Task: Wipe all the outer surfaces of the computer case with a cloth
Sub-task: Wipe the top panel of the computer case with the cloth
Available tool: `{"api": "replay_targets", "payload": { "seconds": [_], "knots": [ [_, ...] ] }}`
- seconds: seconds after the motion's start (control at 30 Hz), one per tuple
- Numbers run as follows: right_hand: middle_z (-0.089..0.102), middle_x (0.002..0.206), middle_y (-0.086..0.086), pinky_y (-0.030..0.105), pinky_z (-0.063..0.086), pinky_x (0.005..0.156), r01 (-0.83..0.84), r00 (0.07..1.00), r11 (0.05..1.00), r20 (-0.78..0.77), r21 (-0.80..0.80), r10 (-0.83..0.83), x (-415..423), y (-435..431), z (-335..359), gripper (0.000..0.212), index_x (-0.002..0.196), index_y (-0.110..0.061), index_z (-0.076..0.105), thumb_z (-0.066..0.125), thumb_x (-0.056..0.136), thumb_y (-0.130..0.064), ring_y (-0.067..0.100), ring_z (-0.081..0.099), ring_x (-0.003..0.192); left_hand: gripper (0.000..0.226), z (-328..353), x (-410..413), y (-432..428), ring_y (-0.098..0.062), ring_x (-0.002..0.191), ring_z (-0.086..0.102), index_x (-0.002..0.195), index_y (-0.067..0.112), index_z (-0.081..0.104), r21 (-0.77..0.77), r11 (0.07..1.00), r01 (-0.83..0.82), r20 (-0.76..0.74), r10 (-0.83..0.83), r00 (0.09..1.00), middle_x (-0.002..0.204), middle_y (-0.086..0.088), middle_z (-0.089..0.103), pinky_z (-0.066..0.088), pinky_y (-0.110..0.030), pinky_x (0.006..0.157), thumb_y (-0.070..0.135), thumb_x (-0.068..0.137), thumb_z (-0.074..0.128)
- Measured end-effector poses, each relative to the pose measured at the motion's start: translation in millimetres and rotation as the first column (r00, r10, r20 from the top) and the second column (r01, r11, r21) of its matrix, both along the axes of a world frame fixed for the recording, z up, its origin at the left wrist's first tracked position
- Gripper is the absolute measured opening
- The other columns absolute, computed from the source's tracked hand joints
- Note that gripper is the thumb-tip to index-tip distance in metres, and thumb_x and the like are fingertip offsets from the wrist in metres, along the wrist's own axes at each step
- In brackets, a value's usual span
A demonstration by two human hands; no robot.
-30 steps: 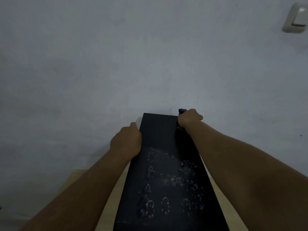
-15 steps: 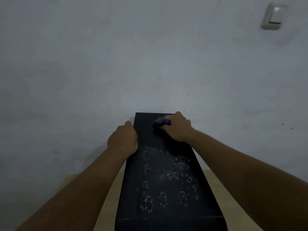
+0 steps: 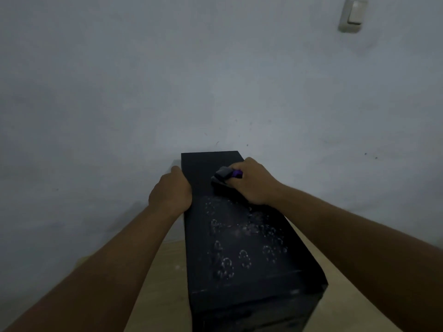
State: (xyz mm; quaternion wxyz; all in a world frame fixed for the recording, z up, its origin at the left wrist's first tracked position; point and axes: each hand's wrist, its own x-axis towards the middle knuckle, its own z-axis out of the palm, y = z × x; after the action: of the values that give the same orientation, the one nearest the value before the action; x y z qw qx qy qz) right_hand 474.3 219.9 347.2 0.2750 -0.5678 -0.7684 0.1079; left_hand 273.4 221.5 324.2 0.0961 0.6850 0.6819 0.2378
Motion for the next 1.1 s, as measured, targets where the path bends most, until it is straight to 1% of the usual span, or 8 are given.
{"api": "replay_targets", "payload": {
  "seconds": [0.13, 0.23, 0.53, 0.67, 0.77, 0.9, 1.0, 1.1],
  "knots": [
    [0.047, 0.097, 0.003, 0.040, 0.043, 0.090, 0.147, 0.982, 0.989, 0.117, 0.004, -0.147, -13, 19, 3, 0.020, 0.108, -0.018, 0.069, 0.056, 0.097, -0.029, 0.027, 0.055, 0.095, 0.011, -4, -3, 3, -0.026, 0.082, 0.051, 0.111, 0.001, 0.046, 0.008, 1.000, 0.014, 0.036, -0.014, 0.999, 0.102, -0.018, 0.056, 0.040, -0.037, 0.068, 0.006, 0.102, 0.043],
    [0.034, 0.103, 0.004, 0.035, 0.031, 0.087, 0.154, 0.954, 0.987, 0.252, 0.044, -0.160, -22, 28, 3, 0.021, 0.112, -0.019, 0.064, 0.053, 0.098, -0.031, 0.028, 0.046, 0.104, 0.012, -5, -3, 4, -0.026, 0.083, 0.050, 0.112, 0.001, 0.046, 0.004, 1.000, 0.005, 0.064, -0.005, 0.998, 0.104, -0.019, 0.057, 0.040, -0.036, 0.068, 0.005, 0.102, 0.042],
    [0.036, 0.108, 0.002, 0.025, 0.038, 0.096, -0.047, 0.993, 0.995, 0.108, 0.084, 0.037, -20, -3, -1, 0.019, 0.111, -0.011, 0.067, 0.058, 0.096, -0.019, 0.016, 0.040, 0.103, 0.017, -4, -3, -2, -0.025, 0.085, 0.051, 0.114, 0.001, 0.050, 0.049, 0.999, -0.009, 0.102, 0.004, 0.995, 0.111, -0.018, 0.059, 0.038, -0.034, 0.069, 0.011, 0.105, 0.039],
    [0.047, 0.108, -0.001, 0.007, 0.036, 0.081, -0.120, 0.991, 0.991, 0.068, 0.064, 0.116, -14, -23, 2, 0.028, 0.122, -0.023, 0.061, 0.057, 0.096, -0.013, 0.011, 0.049, 0.097, 0.020, -5, -5, -9, -0.033, 0.096, 0.055, 0.112, 0.004, 0.051, 0.232, 0.973, 0.012, 0.117, -0.040, 0.992, 0.116, -0.018, 0.053, 0.046, -0.041, 0.076, 0.017, 0.106, 0.037],
    [0.052, 0.107, 0.002, 0.018, 0.039, 0.080, -0.122, 0.988, 0.988, 0.102, 0.095, 0.113, -13, -27, 5, 0.030, 0.117, -0.023, 0.060, 0.057, 0.092, -0.005, 0.015, 0.052, 0.097, 0.016, -7, -7, -18, -0.027, 0.094, 0.056, 0.104, 0.010, 0.057, 0.377, 0.924, 0.071, 0.169, -0.145, 0.975, 0.111, -0.010, 0.054, 0.050, -0.044, 0.081, 0.022, 0.104, 0.046],
    [0.051, 0.106, 0.004, 0.023, 0.037, 0.081, -0.077, 0.976, 0.994, 0.211, 0.075, 0.060, -21, -13, 8, 0.030, 0.116, -0.015, 0.064, 0.052, 0.092, -0.001, 0.021, 0.051, 0.099, 0.005, -15, -9, -41, -0.012, 0.093, 0.056, 0.098, 0.020, 0.060, 0.427, 0.891, 0.156, 0.322, -0.311, 0.894, 0.106, -0.001, 0.057, 0.050, -0.026, 0.084, 0.020, 0.101, 0.056],
    [0.054, 0.111, 0.006, 0.021, 0.037, 0.085, -0.024, 0.984, 0.996, 0.178, 0.082, 0.009, -27, -5, 6, 0.031, 0.115, -0.014, 0.066, 0.050, 0.092, 0.000, 0.022, 0.052, 0.105, 0.015, -22, -11, -67, 0.002, 0.104, 0.057, 0.098, 0.031, 0.059, 0.392, 0.909, 0.142, 0.590, -0.367, 0.720, 0.114, 0.004, 0.057, 0.044, -0.010, 0.088, 0.016, 0.099, 0.060],
    [0.053, 0.107, 0.001, 0.014, 0.031, 0.081, -0.009, 0.988, 0.996, 0.154, 0.086, -0.004, -28, -6, 5, 0.031, 0.113, -0.016, 0.068, 0.051, 0.092, -0.002, 0.019, 0.053, 0.105, 0.019, -36, -10, -81, 0.003, 0.115, 0.054, 0.106, 0.031, 0.058, 0.361, 0.920, 0.152, 0.677, -0.371, 0.635, 0.122, 0.008, 0.053, 0.045, -0.019, 0.097, 0.013, 0.099, 0.059]
  ]
}}
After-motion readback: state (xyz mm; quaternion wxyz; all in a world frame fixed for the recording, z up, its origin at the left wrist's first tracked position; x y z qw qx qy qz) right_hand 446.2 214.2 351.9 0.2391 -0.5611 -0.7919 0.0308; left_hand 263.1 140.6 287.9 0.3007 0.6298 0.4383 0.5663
